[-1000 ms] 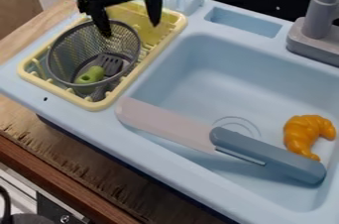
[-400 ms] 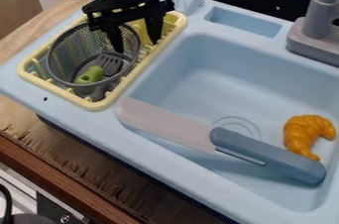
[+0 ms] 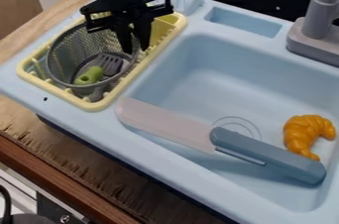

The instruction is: Put the gray basket in the sink

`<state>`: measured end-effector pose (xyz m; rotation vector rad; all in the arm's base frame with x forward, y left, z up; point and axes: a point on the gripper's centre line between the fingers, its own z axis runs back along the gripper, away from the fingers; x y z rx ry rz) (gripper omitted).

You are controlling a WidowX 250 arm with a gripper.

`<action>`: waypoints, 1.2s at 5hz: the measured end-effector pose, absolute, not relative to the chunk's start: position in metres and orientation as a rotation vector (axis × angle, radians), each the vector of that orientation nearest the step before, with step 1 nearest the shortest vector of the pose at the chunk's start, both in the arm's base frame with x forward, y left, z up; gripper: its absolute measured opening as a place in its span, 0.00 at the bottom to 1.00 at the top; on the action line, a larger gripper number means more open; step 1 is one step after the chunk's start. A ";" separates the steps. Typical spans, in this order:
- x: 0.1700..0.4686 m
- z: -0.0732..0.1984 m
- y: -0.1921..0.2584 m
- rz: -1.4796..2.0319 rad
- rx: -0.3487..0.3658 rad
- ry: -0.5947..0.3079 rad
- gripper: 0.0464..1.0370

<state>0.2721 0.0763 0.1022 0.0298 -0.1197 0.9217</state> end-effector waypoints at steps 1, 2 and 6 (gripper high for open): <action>0.271 0.106 0.074 0.937 0.058 -0.105 0.04; 0.275 0.119 0.075 0.946 0.063 -0.098 0.02; 0.310 0.184 0.024 1.053 0.083 0.020 0.01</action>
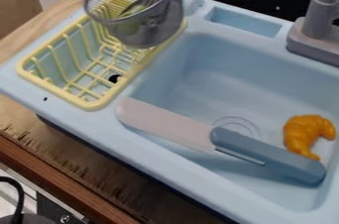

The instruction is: Put the gray basket in the sink

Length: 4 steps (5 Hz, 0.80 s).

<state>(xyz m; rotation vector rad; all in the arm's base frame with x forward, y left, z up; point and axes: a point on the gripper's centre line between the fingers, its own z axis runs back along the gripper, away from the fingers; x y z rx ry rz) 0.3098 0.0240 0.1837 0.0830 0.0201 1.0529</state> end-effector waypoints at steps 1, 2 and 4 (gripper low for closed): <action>0.308 0.187 0.004 1.056 0.093 0.041 0.01; 0.306 0.170 -0.021 1.016 0.089 0.042 0.01; 0.297 0.149 -0.043 1.044 -0.017 0.025 0.01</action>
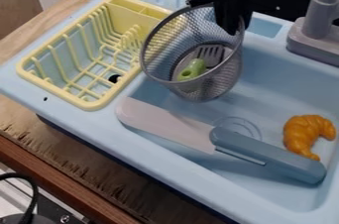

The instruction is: Put the gray basket in the sink

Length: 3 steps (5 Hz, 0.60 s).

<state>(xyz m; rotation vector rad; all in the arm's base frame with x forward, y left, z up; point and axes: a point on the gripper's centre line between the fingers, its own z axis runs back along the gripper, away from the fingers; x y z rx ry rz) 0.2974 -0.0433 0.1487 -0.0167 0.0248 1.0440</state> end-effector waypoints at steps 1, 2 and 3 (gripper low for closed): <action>0.313 0.156 -0.054 1.048 -0.017 0.010 0.01; 0.319 0.143 -0.060 1.033 0.018 -0.013 0.01; 0.317 0.127 -0.061 1.002 0.038 -0.008 0.01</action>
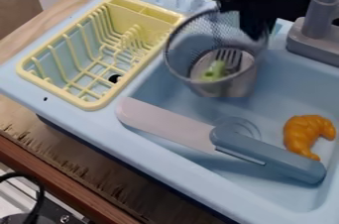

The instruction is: Put the gray basket in the sink

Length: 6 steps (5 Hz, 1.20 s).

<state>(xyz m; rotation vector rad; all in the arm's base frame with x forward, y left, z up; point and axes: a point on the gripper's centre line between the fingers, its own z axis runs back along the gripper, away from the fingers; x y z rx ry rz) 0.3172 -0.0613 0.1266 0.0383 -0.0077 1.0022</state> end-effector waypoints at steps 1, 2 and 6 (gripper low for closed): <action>0.280 0.095 -0.053 0.976 0.057 0.021 0.01; 0.282 0.094 -0.054 0.949 0.029 -0.005 0.01; 0.316 0.106 -0.060 0.890 -0.050 -0.093 0.04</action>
